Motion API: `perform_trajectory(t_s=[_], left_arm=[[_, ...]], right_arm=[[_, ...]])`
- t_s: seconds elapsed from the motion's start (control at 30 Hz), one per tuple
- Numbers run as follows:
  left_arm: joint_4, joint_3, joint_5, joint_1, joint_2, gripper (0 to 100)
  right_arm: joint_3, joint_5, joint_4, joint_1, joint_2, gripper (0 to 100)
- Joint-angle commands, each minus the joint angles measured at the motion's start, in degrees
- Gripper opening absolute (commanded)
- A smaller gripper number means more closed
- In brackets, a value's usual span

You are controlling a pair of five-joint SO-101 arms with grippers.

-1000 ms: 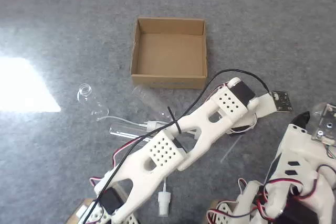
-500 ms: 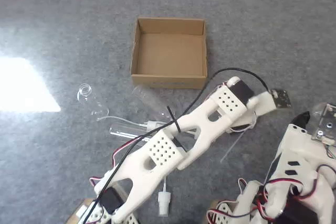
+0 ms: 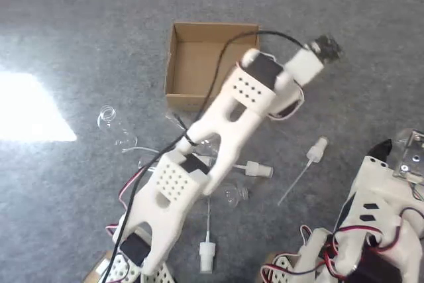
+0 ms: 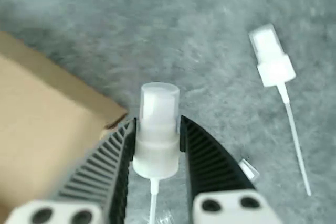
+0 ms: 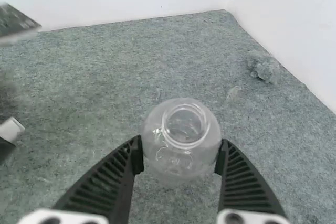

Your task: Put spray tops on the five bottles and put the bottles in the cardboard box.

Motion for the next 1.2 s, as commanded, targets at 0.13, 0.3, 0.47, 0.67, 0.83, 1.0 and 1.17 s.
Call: perform_trajectory(t_s=[0.13,0.3,0.47,0.67,0.83,1.0,1.17], left_arm=[[-0.3,-1.8,4.4,-0.4,-11.6,1],[-0.2,-1.8,7.0,-1.3,-19.8,1],[1.1,-1.5,8.2,-3.7,-29.5,1],[1.8,-1.3,11.0,-7.5,-40.1,1],[1.8,3.5,12.6,-8.7,-49.5,1],[1.6,10.2,12.6,-8.8,-59.5,1],[1.5,15.8,12.6,-8.9,-68.5,1]], right_arm=[[-0.3,0.5,-1.6,0.4,-0.4,13.4],[1.0,0.3,-4.0,0.4,-0.4,13.4],[2.1,0.3,-5.1,0.3,-0.4,13.4],[2.1,0.6,-4.5,-6.2,-0.4,13.3],[2.2,0.5,-4.5,-10.9,-0.4,13.3],[1.9,0.7,-3.0,-20.6,-0.4,13.3],[2.1,0.7,-2.9,-33.1,-0.4,13.3]])
